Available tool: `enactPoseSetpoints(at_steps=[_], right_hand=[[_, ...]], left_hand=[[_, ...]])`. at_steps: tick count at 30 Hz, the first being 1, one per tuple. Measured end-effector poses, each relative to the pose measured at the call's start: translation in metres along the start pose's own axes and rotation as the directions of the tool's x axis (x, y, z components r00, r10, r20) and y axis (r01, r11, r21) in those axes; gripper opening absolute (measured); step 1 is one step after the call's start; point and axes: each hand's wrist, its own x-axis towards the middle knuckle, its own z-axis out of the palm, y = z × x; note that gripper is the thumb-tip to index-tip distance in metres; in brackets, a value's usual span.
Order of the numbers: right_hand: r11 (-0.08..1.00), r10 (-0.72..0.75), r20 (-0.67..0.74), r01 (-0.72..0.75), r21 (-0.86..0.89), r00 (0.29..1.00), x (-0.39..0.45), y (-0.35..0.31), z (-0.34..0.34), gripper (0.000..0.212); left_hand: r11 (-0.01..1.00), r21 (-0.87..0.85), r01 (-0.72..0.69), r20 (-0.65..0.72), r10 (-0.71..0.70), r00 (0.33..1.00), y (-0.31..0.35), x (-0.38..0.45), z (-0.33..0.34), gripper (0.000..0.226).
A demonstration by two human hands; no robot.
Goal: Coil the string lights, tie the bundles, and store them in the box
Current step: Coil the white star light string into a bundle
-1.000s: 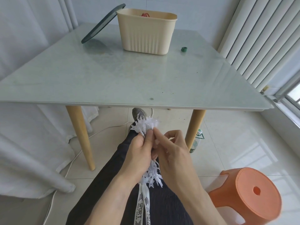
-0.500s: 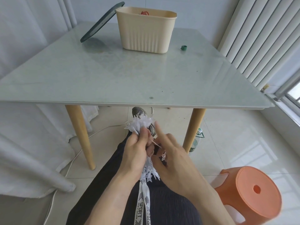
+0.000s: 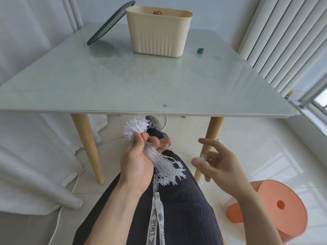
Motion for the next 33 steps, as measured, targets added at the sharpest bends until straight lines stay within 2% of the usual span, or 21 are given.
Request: enactPoseSetpoints(at_steps=[2, 4, 6, 8, 11, 14, 19, 25, 30, 33], right_hand=[[0.999, 0.048, 0.085, -0.047, -0.008, 0.995, -0.001, 0.007, -0.006, 0.057], [0.996, 0.089, 0.138, -0.085, -0.033, 0.986, -0.004, 0.012, -0.014, 0.045], [0.990, 0.138, 0.129, -0.142, 0.020, 0.982, -0.006, 0.015, -0.023, 0.029], [0.985, 0.175, 0.061, -0.175, -0.015, 0.983, -0.007, 0.017, -0.033, 0.031], [0.931, 0.147, -0.112, -0.176, -0.319, 0.983, -0.006, 0.021, -0.041, 0.029], [0.935, 0.125, -0.180, -0.176, -0.308, 0.976, -0.004, 0.024, -0.043, 0.028], [0.950, 0.074, -0.100, -0.100, -0.297, 0.992, -0.004, 0.011, -0.027, 0.030], [0.990, -0.066, -0.071, 0.057, -0.127, 0.995, -0.004, -0.022, 0.008, 0.045], [0.964, -0.056, 0.124, 0.086, -0.253, 0.991, 0.000, -0.036, 0.021, 0.044], [0.939, -0.031, 0.193, 0.095, -0.330, 0.981, 0.003, -0.037, 0.027, 0.041]], left_hand=[[1.000, -0.003, -0.013, -0.020, 0.013, 1.000, 0.000, 0.002, -0.004, 0.022], [1.000, 0.000, -0.023, -0.029, 0.023, 0.999, 0.002, 0.005, -0.007, 0.024], [0.999, 0.004, -0.032, -0.045, 0.032, 0.998, 0.006, 0.007, -0.009, 0.028], [0.999, 0.014, -0.040, -0.060, 0.041, 0.997, 0.008, 0.009, -0.011, 0.030], [0.998, 0.041, -0.042, -0.075, 0.045, 0.996, 0.004, 0.009, -0.011, 0.032], [0.996, 0.070, -0.051, -0.081, 0.057, 0.995, -0.002, 0.008, -0.007, 0.031], [0.997, 0.080, -0.018, -0.067, 0.024, 0.997, -0.005, 0.006, -0.003, 0.027], [0.990, 0.131, 0.059, 0.007, -0.060, 0.998, -0.009, -0.001, 0.004, 0.028], [0.968, 0.252, 0.008, 0.034, -0.017, 0.999, -0.015, -0.005, 0.007, 0.032], [0.948, 0.317, 0.004, 0.084, -0.032, 0.996, -0.015, -0.007, 0.006, 0.033]])
